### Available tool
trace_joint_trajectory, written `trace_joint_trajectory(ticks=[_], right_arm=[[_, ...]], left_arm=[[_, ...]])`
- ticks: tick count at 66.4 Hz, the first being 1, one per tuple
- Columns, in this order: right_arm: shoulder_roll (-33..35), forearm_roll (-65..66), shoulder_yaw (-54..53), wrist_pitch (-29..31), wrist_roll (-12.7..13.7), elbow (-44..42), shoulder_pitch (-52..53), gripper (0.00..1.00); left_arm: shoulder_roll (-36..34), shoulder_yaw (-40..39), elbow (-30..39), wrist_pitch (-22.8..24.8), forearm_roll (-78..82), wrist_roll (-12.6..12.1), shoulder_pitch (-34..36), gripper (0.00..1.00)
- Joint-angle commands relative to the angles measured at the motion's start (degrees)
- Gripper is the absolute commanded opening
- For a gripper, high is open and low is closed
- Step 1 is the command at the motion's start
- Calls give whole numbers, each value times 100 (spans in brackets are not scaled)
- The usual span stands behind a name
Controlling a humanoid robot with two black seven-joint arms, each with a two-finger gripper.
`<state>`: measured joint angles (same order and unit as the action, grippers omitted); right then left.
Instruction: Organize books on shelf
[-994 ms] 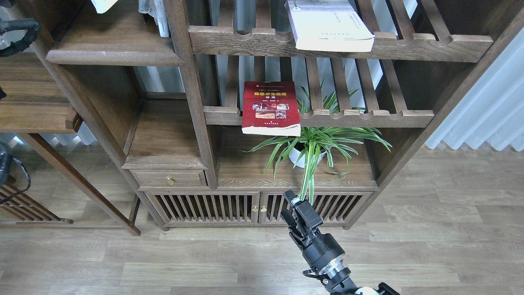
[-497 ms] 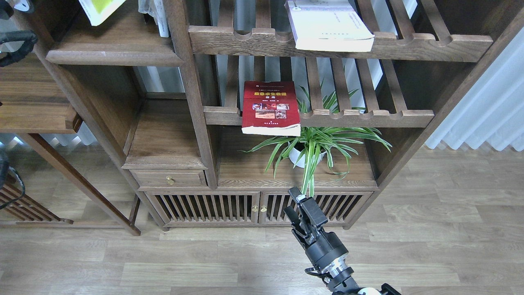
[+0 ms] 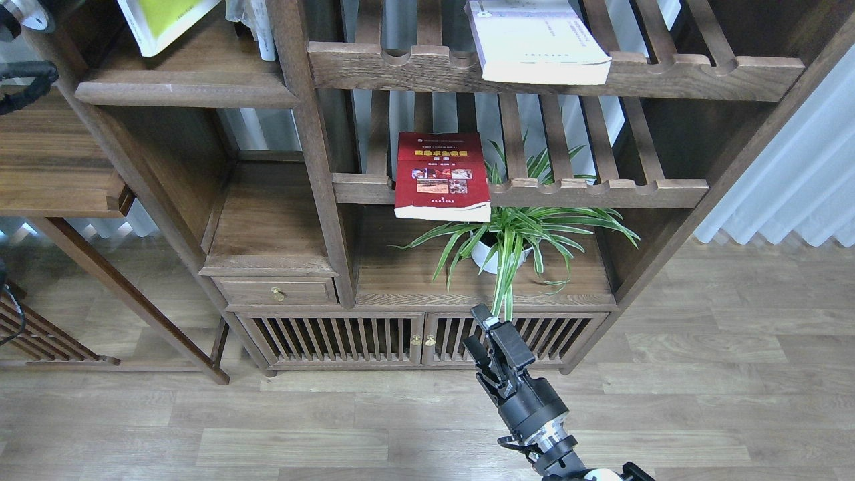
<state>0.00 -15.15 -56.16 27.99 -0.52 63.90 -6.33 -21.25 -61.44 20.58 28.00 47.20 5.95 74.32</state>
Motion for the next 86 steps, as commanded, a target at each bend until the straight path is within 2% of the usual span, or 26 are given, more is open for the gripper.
trace_joint_trajectory(ticks=[1,28,41,60,72,76,86], right_arm=[[0,-5,0,1,-1,0,9,99],[0,-14,0,1,-18,35,18,99],[0,-49,-79,1,-18,35,9,99],[0,-49,-96,1,-27,44,9,99],[0,-49,-96,1,-27,52,18,99],[0,-58,-105,1,-18,166,0,99],[0,-84,-175,1,-18,237,-53,99]], left_arm=[[6,71,-1,0,0,-6,4,3],[59,97,-124,0,-9,55,48,2],[68,62,-63,0,-9,327,-5,2],[94,54,-124,0,-35,442,-58,2],[375,45,-581,0,-88,459,135,2],[516,89,-932,0,-123,459,355,2],[507,115,-1039,0,-115,407,390,2]])
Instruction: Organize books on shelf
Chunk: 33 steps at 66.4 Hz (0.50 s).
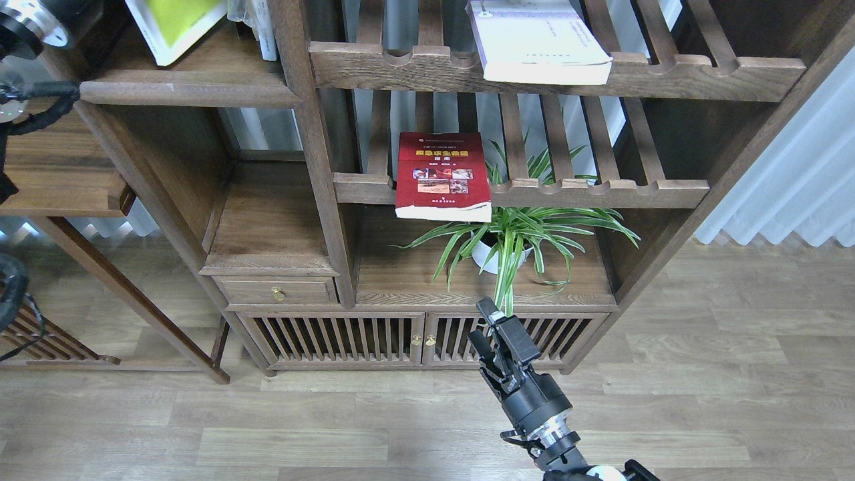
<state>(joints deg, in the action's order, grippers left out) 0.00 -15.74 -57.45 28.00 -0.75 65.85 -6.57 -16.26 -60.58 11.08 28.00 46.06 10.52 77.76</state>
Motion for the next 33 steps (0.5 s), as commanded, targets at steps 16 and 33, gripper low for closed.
trace_joint_trajectory(ticks=[16,33], right_arm=[[0,-61,-65,0,5,68,-73,99],[0,-70,-73,0,5,112,-205,99]], left_arm=[[0,178,-106,0,-1,-68,126,2],[0,204,-98,0,-1,-68,134,2]])
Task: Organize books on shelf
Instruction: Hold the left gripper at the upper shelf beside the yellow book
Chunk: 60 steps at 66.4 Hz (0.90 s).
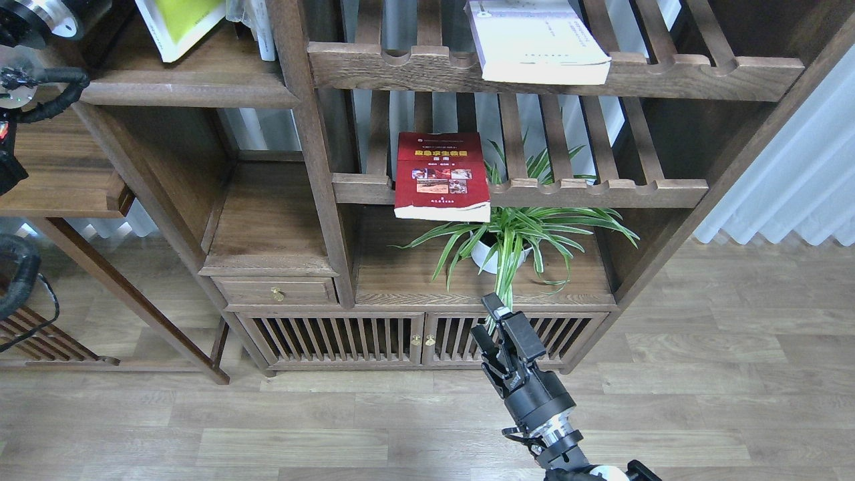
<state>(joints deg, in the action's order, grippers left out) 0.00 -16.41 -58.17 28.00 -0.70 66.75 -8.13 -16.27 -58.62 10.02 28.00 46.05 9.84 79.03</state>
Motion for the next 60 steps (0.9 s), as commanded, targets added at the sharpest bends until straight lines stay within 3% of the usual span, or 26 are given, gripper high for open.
trace_joint_trajectory(ticks=[1,48,60], right_arm=[[0,-3,-1,0,0,22,-49,99],[0,-73,-10,0,0,40,-216,99],[0,-82,-10,0,0,40,-251,99]], left_arm=[[1,9,9,0,-8,0,7,2],[-7,26,9,0,-131,9,-55,3],[-34,35,0,0,-140,-9,-55,8]])
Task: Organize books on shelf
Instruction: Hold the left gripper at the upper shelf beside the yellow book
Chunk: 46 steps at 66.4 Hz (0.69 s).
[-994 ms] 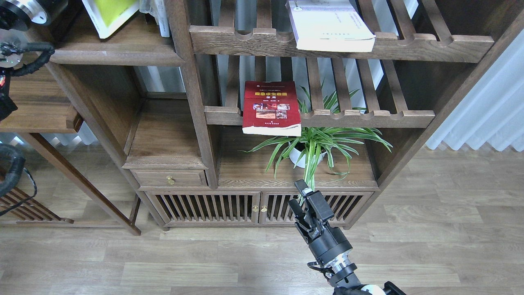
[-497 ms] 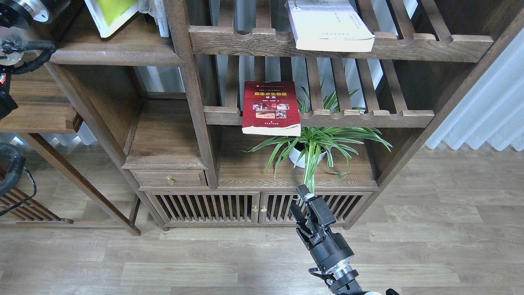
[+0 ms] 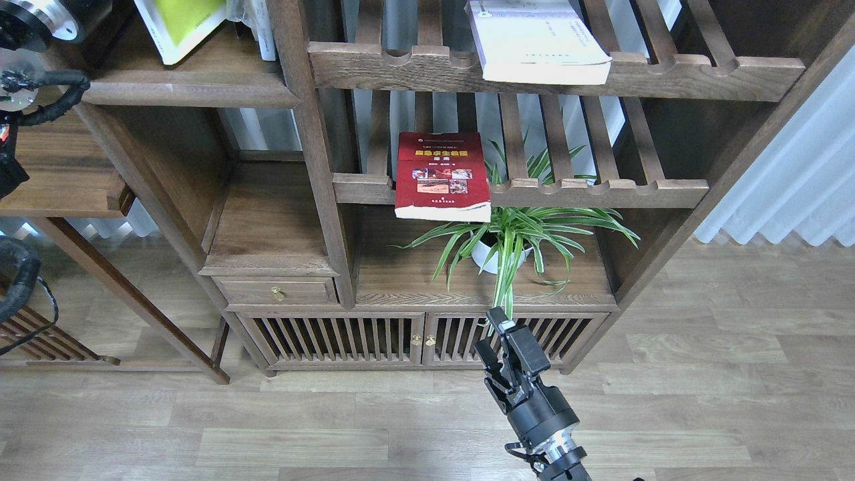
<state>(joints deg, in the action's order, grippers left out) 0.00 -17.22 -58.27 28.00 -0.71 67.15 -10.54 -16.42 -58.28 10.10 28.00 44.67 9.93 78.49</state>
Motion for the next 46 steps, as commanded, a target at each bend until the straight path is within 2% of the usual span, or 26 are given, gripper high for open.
trace_joint_trajectory(ticks=[1,22,34,40,46], right_arm=[[0,-1,0,0,1,8,-9,99],[0,-1,0,0,1,26,-18,99],[0,-1,0,0,1,43,-9,99],[0,-1,0,0,1,43,-9,99],[0,-1,0,0,1,43,-9,99]], left_arm=[[-28,1,-8,0,7,-26,-1,9],[-19,10,-8,0,-2,-26,34,19],[25,10,-8,0,7,-26,43,27],[33,54,-8,0,7,-26,52,36],[33,54,-8,0,-2,-26,61,39]])
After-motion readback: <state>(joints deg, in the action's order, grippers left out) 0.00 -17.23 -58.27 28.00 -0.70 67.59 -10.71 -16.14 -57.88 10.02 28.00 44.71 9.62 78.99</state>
